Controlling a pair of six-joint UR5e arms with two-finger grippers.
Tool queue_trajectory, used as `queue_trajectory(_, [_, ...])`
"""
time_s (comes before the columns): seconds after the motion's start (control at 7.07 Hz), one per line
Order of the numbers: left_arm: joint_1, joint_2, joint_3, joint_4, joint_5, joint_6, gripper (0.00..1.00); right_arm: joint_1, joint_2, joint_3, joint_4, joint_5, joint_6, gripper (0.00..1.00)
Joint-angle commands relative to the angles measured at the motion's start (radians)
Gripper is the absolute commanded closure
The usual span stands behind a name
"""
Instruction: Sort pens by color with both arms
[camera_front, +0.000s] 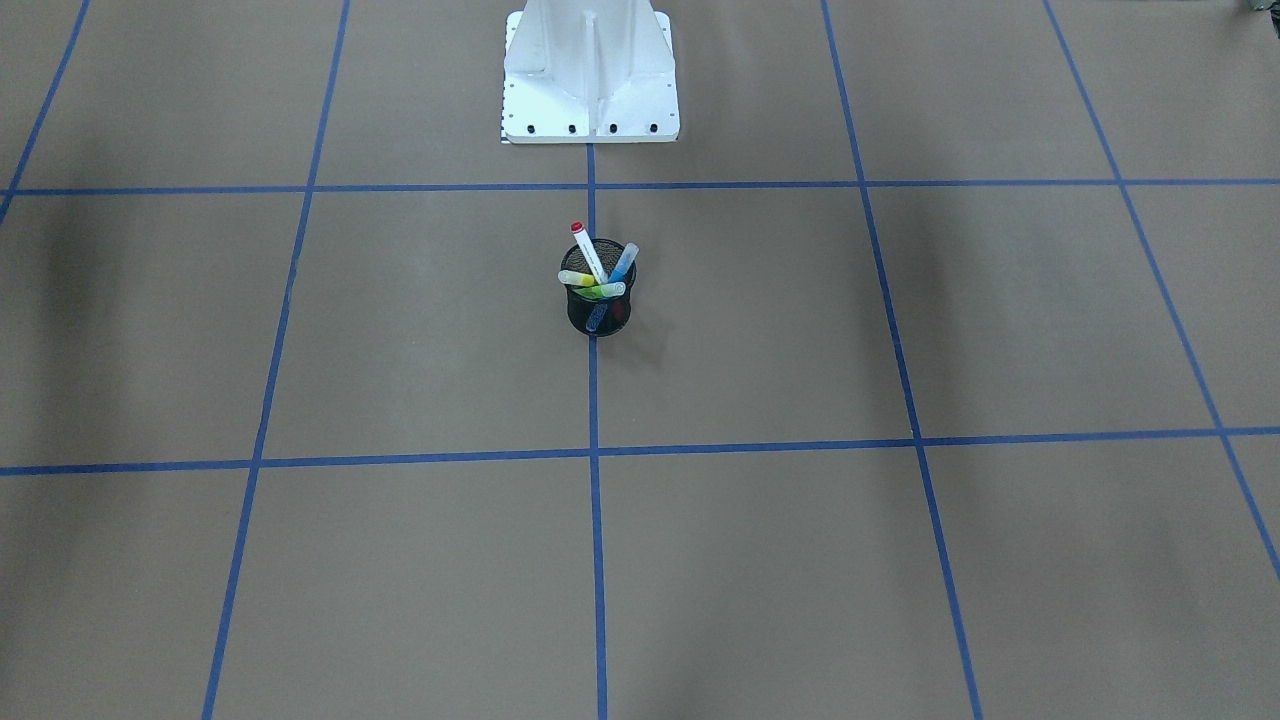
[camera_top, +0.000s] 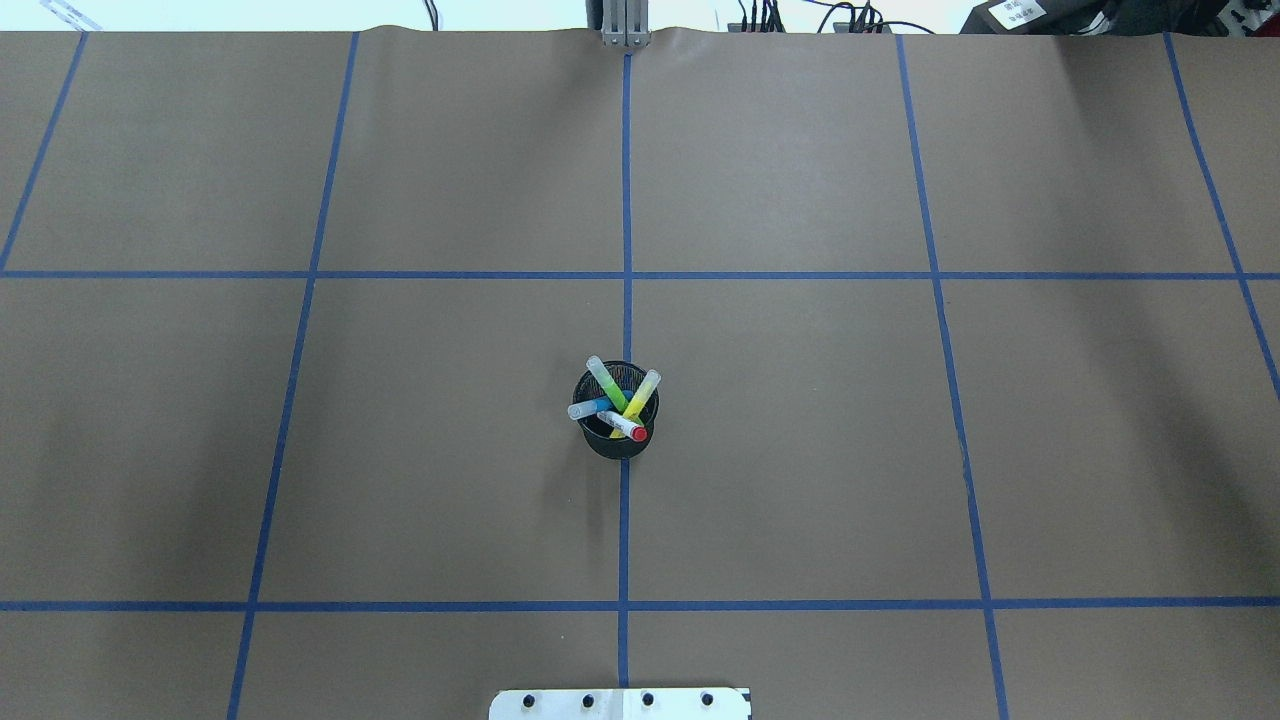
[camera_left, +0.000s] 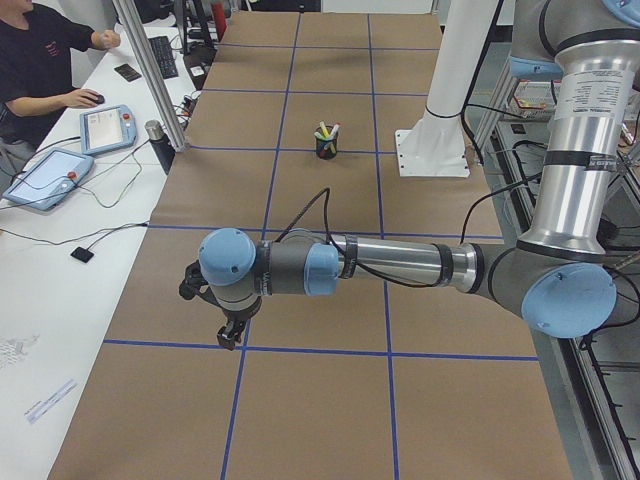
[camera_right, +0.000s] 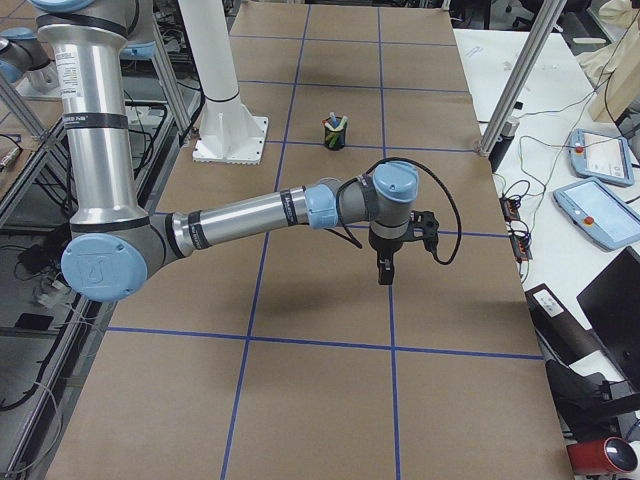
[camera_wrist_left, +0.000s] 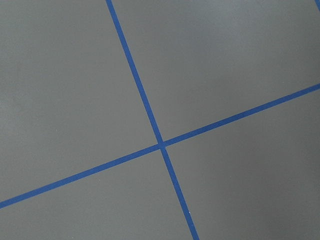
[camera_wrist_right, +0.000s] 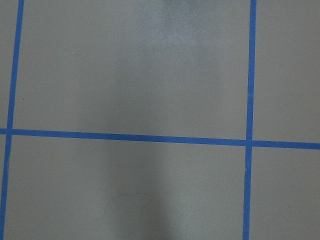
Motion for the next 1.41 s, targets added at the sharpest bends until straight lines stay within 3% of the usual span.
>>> queue_trajectory(0.0, [0.0, 0.0, -0.002, 0.002, 0.002, 0.0, 0.01, 0.0, 0.002, 0.007, -0.001, 0.0, 0.005, 0.01])
queue_trajectory(0.42, [0.0, 0.0, -0.002, 0.002, 0.0, -0.002, 0.01, -0.047, 0.122, 0.026, -0.013, -0.05, 0.008, 0.01])
queue_trajectory(0.57, [0.0, 0.0, -0.002, 0.003, 0.0, -0.002, 0.01, -0.095, 0.174, 0.017, -0.016, -0.049, 0.018, 0.01])
queue_trajectory(0.85, [0.0, 0.0, -0.002, 0.002, 0.0, -0.017, 0.01, -0.188, 0.221, 0.023, -0.008, -0.013, 0.212, 0.01])
queue_trajectory(1.27, [0.002, 0.0, -0.002, 0.008, 0.0, -0.021, 0.01, -0.357, 0.32, 0.095, 0.028, -0.025, 0.213, 0.02])
